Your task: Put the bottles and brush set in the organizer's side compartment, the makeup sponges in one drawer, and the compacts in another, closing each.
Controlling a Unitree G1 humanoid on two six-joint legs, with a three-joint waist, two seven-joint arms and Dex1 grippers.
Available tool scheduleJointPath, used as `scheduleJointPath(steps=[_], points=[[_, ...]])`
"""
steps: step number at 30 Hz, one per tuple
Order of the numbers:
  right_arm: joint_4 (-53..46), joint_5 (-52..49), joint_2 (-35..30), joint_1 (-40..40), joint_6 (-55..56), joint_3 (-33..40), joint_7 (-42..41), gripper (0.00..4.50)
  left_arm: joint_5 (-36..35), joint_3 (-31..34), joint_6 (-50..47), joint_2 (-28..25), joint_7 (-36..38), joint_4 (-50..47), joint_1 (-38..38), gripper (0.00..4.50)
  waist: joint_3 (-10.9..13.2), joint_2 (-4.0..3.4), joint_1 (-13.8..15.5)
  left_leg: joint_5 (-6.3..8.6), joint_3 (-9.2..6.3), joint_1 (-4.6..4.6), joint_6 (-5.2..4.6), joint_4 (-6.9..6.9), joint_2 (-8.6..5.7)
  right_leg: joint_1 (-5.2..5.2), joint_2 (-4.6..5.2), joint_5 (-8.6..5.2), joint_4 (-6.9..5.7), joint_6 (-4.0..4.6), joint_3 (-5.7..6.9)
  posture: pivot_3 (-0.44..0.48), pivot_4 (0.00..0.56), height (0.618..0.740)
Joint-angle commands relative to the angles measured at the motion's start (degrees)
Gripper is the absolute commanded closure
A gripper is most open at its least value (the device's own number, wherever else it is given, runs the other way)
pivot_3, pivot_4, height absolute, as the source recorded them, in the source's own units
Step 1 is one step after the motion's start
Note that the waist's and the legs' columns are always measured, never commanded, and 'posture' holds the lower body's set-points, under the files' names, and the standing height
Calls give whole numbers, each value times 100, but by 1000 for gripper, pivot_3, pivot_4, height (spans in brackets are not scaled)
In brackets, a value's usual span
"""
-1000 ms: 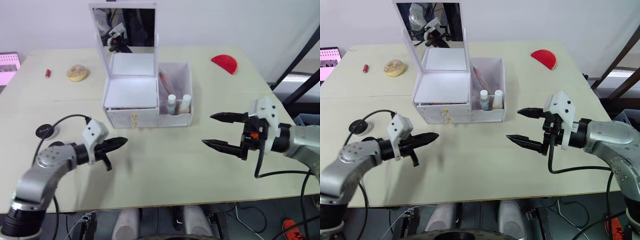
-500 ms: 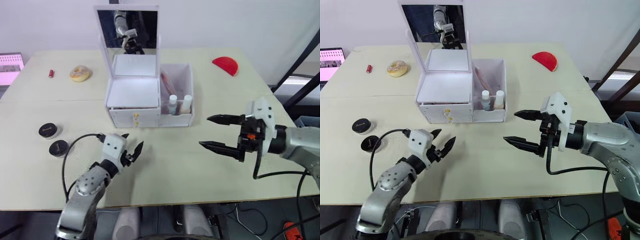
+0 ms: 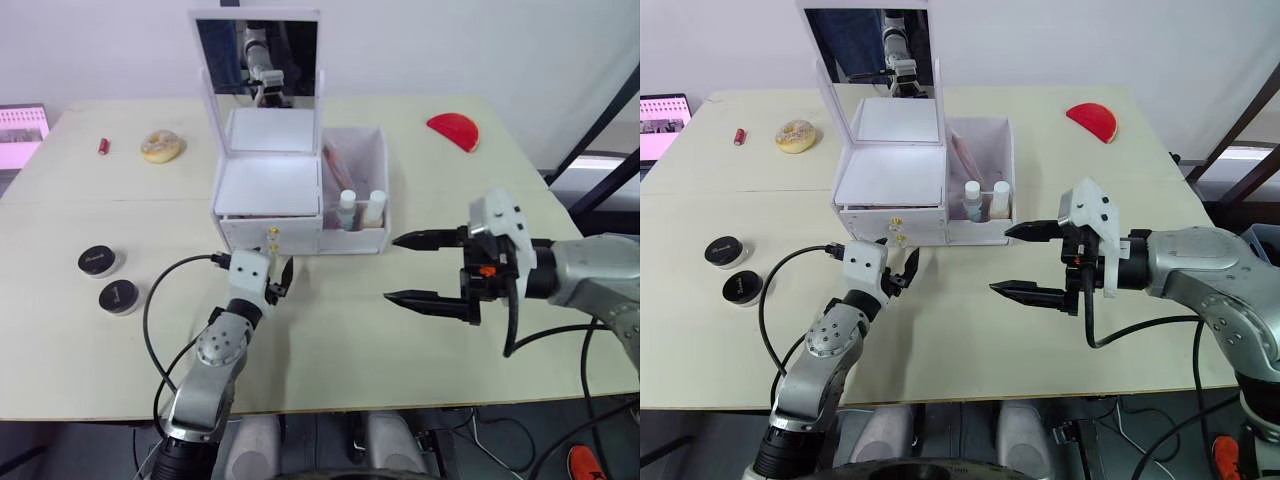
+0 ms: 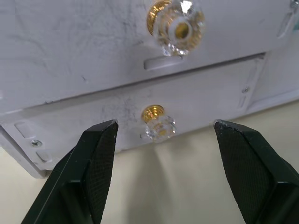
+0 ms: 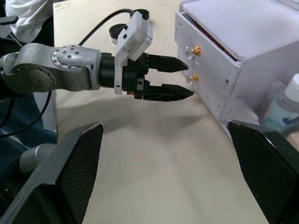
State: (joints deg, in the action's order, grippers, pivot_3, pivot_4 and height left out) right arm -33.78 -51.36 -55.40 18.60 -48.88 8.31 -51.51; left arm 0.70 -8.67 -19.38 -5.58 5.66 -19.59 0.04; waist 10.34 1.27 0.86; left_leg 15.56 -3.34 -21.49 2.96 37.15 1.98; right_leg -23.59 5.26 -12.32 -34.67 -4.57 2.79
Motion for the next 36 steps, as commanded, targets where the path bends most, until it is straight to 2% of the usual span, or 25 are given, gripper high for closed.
scheduleJointPath(steps=[1, 7, 9, 11, 15, 16, 33, 34, 35, 36], points=[[-168, -106, 26, 91, -12, 69, 68, 0, 35, 14, 196, 73, -45, -77, 76, 1065, 0, 0, 0, 0, 0, -1, 0, -1, 0, 0, 0, 0, 4, 0, 0, 0, 150, 739], [-180, -140, 46, 124, -56, 31, 163, 0, 15, 90, 288, 156, -66, 47, 133, 1065, 0, 0, 6, 0, 0, -3, 0, -3, 0, 2, 0, 1, 10, 0, 1, 0, 150, 739], [-181, -148, 35, 126, -61, 29, 180, 0, 7, 102, 329, 167, -59, 69, 152, 1582, 0, 0, 4, 0, -1, -3, 0, -2, 0, 2, 0, 1, 10, 0, 1, 0, 150, 739], [-195, -162, 25, 111, -73, 31, 199, 0, 4, 89, 349, 168, -47, 78, 148, 2340, 0, 0, 1, 0, -1, -3, 0, -1, 0, 3, 0, 1, 10, 0, 1, 0, 150, 739], [-211, -168, 31, 100, -86, 8, 235, 0, 8, 78, 407, 148, -19, 98, 149, 4325, -1, -1, 4, 0, -1, -4, 0, -6, 0, 4, 0, 1, 19, 0, 2, 0, 150, 739], [-214, -170, 30, 94, -87, 4, 237, 0, 17, 80, 416, 144, -21, 104, 152, 4423, -1, -1, 6, 0, -1, -4, 0, -7, 0, 6, -1, 1, 21, 0, 2, 0, 150, 739], [-148, -130, 77, 204, -53, -82, 284, 0, 50, 119, 312, -17, -15, -182, -144, 4423, 0, -2, -6, 1, -2, -6, 0, -14, 0, 6, -1, 1, 33, -1, 5, 0, 150, 739], [-148, -130, 81, 204, -54, -84, 287, 0, 53, 117, 315, -12, -22, -199, -155, 3931, 0, -2, -8, 1, -1, -6, 0, -14, 0, 6, -1, 1, 34, -1, 5, 0, 150, 739], [-148, -125, 81, 204, -53, -89, 285, 0, 61, 110, 321, -11, -28, -219, -164, 3670, 0, -2, -7, 1, -1, -6, 0, -14, 0, 6, -1, 1, 35, -1, 5, 0, 150, 739], [-148, -121, 81, 204, -53, -92, 283, 0, 64, 104, 321, -8, -31, -234, -172, 3122, 0, -2, -5, 1, -1, -7, 0, -14, 0, 6, -1, 1, 35, -1, 5, 0, 150, 739]])
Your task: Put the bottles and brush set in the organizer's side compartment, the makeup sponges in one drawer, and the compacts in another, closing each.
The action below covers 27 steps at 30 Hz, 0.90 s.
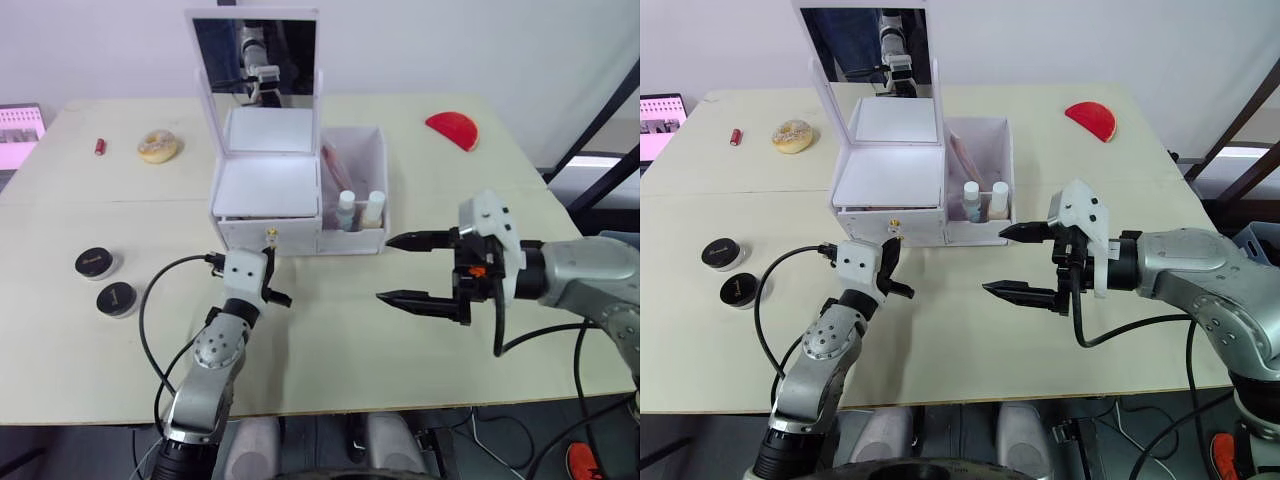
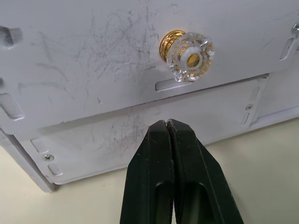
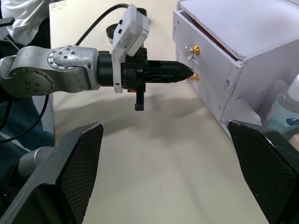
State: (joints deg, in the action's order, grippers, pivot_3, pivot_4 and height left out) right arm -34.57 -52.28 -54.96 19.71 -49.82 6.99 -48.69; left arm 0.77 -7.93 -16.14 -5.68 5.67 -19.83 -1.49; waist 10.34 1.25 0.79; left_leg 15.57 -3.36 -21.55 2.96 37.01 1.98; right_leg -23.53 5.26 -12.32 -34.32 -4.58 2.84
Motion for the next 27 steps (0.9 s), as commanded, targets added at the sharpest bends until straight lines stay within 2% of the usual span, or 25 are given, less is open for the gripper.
scheduleJointPath(steps=[1, 3, 18, 21, 23, 25, 27], points=[[-69, -38, 41, 96, 35, 42, 5, 0, 58, 17, -22, 1, -26, -223, -28, 2646, 0, 0, 2, 0, 0, 0, 0, 0, 0, 0, 0, 0, 1, 0, 0, 0, 150, 739], [-70, -46, 46, 103, 29, 40, 9, 0, 60, -4, -84, -7, -12, -219, -32, 1678, 0, 0, 2, 0, 0, -2, 0, 0, 0, 0, 0, 0, 2, 0, 1, 0, 150, 739], [-94, -53, -4, 51, 18, 113, 17, 0, 15, 26, 126, 80, -19, 291, 320, 1678, 1, -1, 21, 1, -8, -12, 0, 2, 0, -2, 0, 0, 10, 0, 10, 0, 150, 739], [-104, -57, -5, 25, 21, 126, 17, 0, 5, 22, 170, 94, -2, 263, 310, 2517, 1, 0, 12, 1, -8, -13, 0, 6, 0, -1, 1, 0, 11, -1, 10, 0, 150, 739], [-104, -55, -1, 13, 24, 123, 16, 0, 6, 16, 203, 101, 15, 236, 305, 3513, 1, -1, 6, 1, -8, -15, 0, 6, 0, -2, 1, 0, 13, -1, 10, 0, 150, 739], [-105, -42, 6, -3, 34, 109, 11, 0, 5, 12, 246, 107, 30, 219, 297, 4259, 1, -1, 7, 1, -8, -20, 0, 3, 0, -5, 0, 0, 15, -1, 10, 0, 150, 739], [-105, -29, 16, -10, 44, 89, 9, 0, 12, 5, 263, 105, 40, 203, 273, 4255, 2, -1, 16, 1, -10, -24, 0, 0, 0, -9, 0, 1, 13, 0, 12, 0, 150, 739]])
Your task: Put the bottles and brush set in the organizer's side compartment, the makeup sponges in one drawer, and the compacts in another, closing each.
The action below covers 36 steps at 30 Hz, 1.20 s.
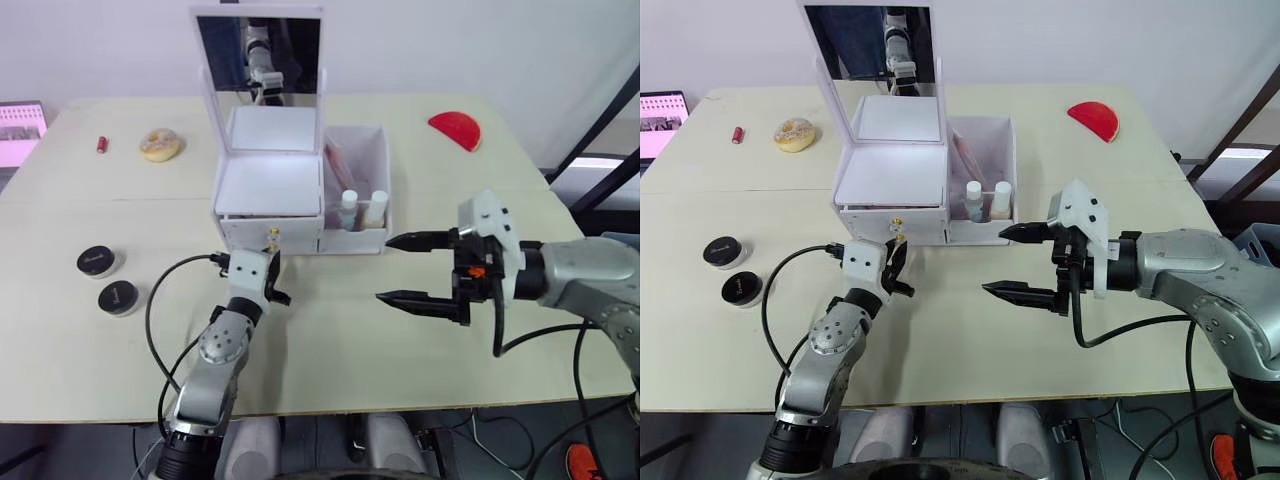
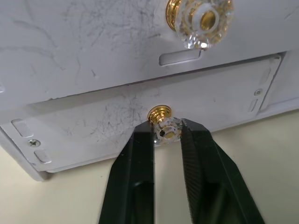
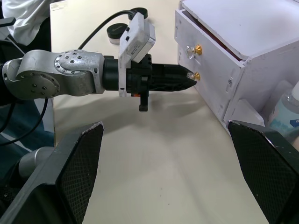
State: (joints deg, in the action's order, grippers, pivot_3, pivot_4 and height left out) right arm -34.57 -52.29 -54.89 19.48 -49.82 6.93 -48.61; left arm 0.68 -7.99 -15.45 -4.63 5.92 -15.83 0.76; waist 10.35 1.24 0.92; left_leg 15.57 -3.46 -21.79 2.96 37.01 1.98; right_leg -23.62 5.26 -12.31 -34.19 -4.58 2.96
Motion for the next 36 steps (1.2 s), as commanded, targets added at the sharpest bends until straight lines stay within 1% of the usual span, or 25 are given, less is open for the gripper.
scheduleJointPath(steps=[1, 8, 13, 20, 24, 28, 32, 36], points=[[-105, -26, 12, 12, 47, 90, -1, 0, 25, 8, 194, -3, 21, -204, 38, 4255, 0, 0, 2, 0, -3, -6, 0, 0, 0, -3, 0, 0, 0, 1, 3, 0, 150, 739], [-113, -11, 28, 9, 65, 81, -1, 0, 118, -53, 154, -187, 111, -402, -113, 4255, 0, 0, -5, 0, -3, -13, 0, 3, 0, -6, 0, 0, 2, 1, 4, 0, 150, 739], [-107, 21, 28, -6, 88, 75, -14, 0, 74, -255, 112, -715, 672, -925, -547, 4255, -2, -4, -11, 0, -3, -27, 0, -3, 0, -26, 0, 1, 0, 1, 4, 0, 150, 739], [-64, 56, 4, 12, 120, 85, -59, 0, -115, -217, 36, -1161, 1071, -1574, -1241, 4255, -2, -5, 45, 0, -3, -53, -1, 5, -2, -46, 2, 3, 3, 5, 3, 0, 150, 739], [46, 139, -22, 98, 161, 25, -151, 0, -395, -106, 62, -1286, 1272, -1837, -1767, 4255, -2, -9, 118, 0, -2, -55, 0, 3, -2, -51, 2, 1, 4, 2, 3, 0, 150, 739], [210, 288, -4, 251, 224, -83, -292, 0, -755, -167, 7, -1343, 1573, -1933, -2041, 4255, -4, -16, 139, 0, -2, -55, 0, 4, -1, -56, 2, 1, 1, 2, 3, 0, 150, 739], [424, 445, 31, 473, 315, -255, -455, 0, -1056, -209, -74, -1560, 1903, -2117, -2328, 4255, -2, -22, 133, 0, 3, -57, 0, 7, -2, -57, 5, 0, 6, 1, 3, 0, 150, 739], [590, 556, 46, 639, 372, -378, -607, 0, -1239, -226, -120, -1760, 2076, -2275, -2589, 4255, -3, -22, 138, 0, 3, -60, 0, 2, -2, -60, 5, 0, 6, 1, 3, 0, 150, 739]])
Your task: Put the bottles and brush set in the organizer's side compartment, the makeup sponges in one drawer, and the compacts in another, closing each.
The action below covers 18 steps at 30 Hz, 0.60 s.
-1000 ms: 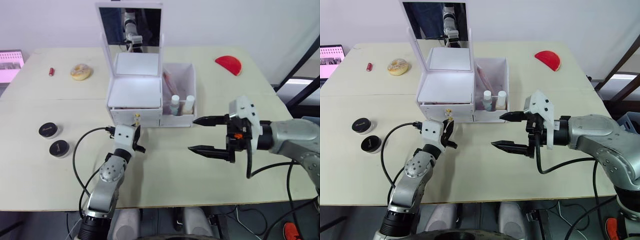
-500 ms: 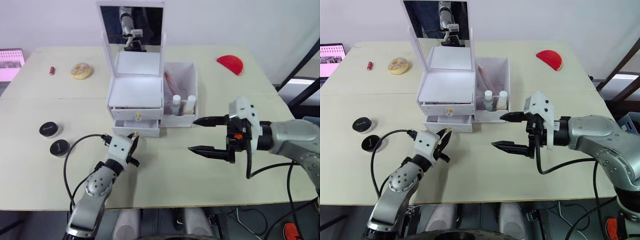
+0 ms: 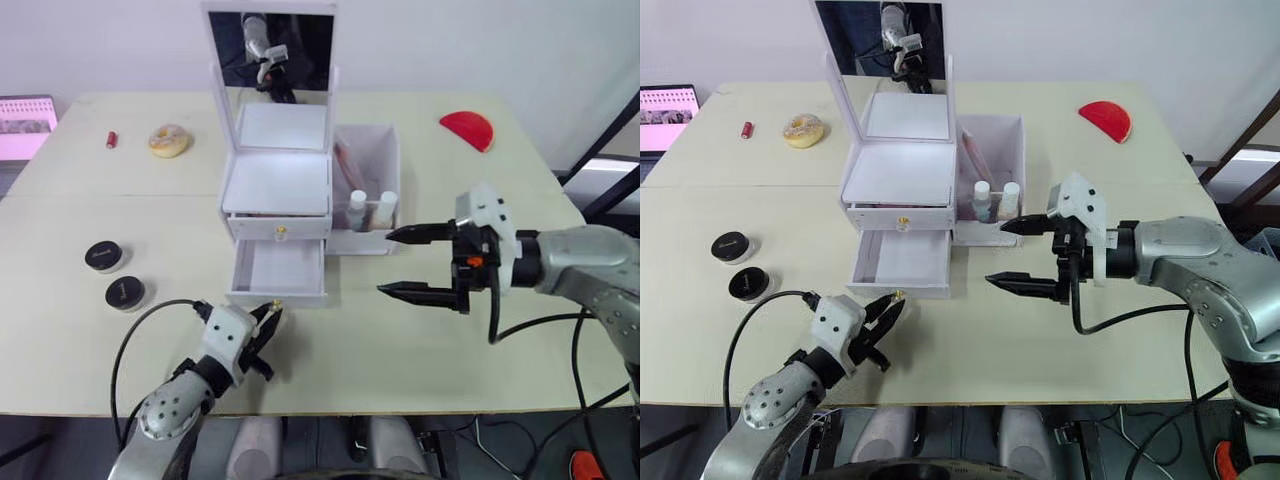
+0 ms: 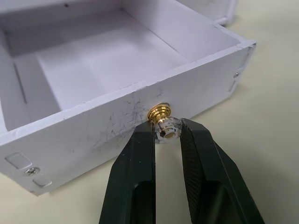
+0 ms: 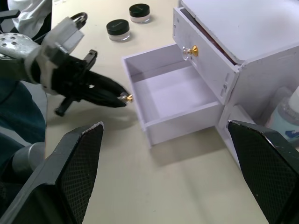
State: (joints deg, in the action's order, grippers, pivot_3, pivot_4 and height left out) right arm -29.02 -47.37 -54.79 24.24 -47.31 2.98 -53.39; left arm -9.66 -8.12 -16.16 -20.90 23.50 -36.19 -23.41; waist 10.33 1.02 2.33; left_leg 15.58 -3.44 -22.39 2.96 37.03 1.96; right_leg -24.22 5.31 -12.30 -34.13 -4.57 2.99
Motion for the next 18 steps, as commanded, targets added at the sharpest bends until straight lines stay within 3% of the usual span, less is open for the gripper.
scheduleJointPath(steps=[1, 10, 17, 18], points=[[74, 92, 44, 208, 135, -19, -164, 0, -189, -199, -47, -150, 279, -270, -214, 4255, 0, -1, -6, 0, 0, -1, 0, -1, 0, -2, 0, 0, 0, 0, 0, 0, 150, 739], [272, 275, 159, 385, 221, -167, -375, 0, -152, -53, 18, -271, 152, -520, -634, 4255, 0, -2, -8, 0, 0, -1, -1, 1, 0, -3, -1, 0, -2, 0, 0, 0, 150, 739], [289, 350, 251, 373, 230, -165, -399, 0, -116, -54, 20, -207, 76, -384, -445, 4255, 0, -3, -5, 0, 0, -1, -1, 4, 0, -3, -1, 0, -5, 0, 0, 0, 150, 739], [279, 347, 257, 365, 221, -155, -390, 0, -107, -72, 26, -173, 49, -350, -394, 3756, 0, -3, -5, 0, 0, -1, -1, 5, 0, -3, -1, 1, -6, 1, 0, 0, 150, 739]])
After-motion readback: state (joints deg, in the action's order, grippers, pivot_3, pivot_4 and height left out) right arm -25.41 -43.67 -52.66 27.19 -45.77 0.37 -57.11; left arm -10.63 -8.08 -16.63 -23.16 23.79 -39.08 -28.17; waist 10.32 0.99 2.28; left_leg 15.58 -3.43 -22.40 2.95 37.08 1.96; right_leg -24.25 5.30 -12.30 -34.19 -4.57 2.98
